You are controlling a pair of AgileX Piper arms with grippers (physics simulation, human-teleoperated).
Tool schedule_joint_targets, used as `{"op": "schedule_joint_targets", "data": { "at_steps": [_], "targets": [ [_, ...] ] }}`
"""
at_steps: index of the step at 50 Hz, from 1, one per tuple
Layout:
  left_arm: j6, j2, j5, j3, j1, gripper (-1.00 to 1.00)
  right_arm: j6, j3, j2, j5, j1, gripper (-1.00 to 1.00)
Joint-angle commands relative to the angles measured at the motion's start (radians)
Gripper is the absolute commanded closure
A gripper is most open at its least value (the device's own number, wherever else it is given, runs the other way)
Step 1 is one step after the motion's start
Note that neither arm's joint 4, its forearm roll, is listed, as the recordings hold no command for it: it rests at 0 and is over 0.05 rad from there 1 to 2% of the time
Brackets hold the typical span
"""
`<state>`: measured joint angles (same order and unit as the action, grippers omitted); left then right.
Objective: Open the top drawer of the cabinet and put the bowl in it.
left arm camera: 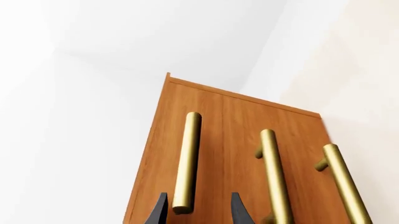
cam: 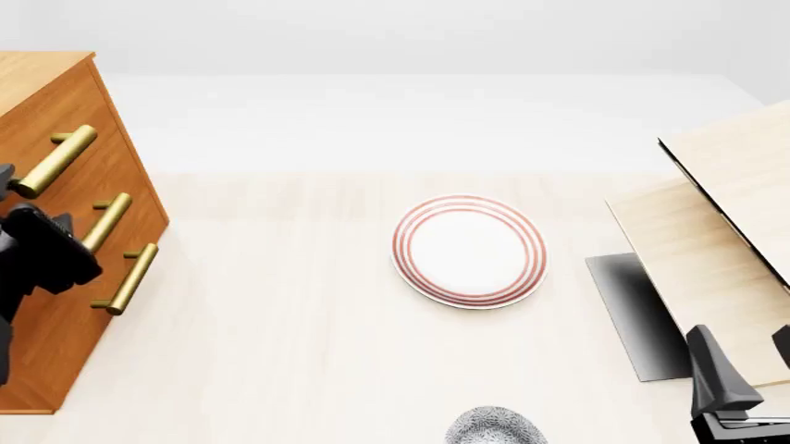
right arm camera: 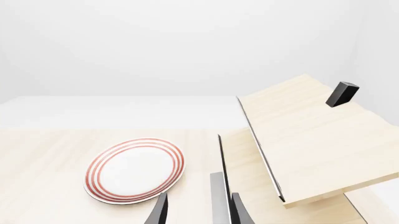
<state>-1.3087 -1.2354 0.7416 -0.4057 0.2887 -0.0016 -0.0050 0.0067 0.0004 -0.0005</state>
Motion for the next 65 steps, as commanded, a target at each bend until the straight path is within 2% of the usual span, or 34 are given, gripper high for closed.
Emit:
{"op": "schedule_joint_targets", "data": {
  "at_steps": [1, 2, 20, 40, 57, 65],
  "targets": [
    [0.003, 0.004, 0.001, 0.004, 0.017, -1.0, 0.0, 0.001, 0.0, 0.0, 0.0, -1.0],
    [0.006, 0.013, -0.004, 0.005, 0.014, 1.0, 0.0, 0.001, -0.001, 0.0, 0.0, -1.0],
    [-0.041, 0.06, -0.031, 0.025, -0.006, 1.0, 0.001, 0.001, -0.001, 0.0, 0.0, -1.0],
    [-0.089, 0.121, -0.096, -0.001, -0.083, 1.0, 0.0, 0.001, -0.001, 0.0, 0.0, -1.0],
    [-0.145, 0.035, -0.03, -0.024, -0.208, 1.0, 0.0, 0.001, 0.0, 0.0, 0.0, -1.0],
    [-0.168, 0.031, -0.002, 0.001, -0.251, 1.0, 0.0, 0.001, 0.0, 0.0, 0.0, -1.0]
  ]
}}
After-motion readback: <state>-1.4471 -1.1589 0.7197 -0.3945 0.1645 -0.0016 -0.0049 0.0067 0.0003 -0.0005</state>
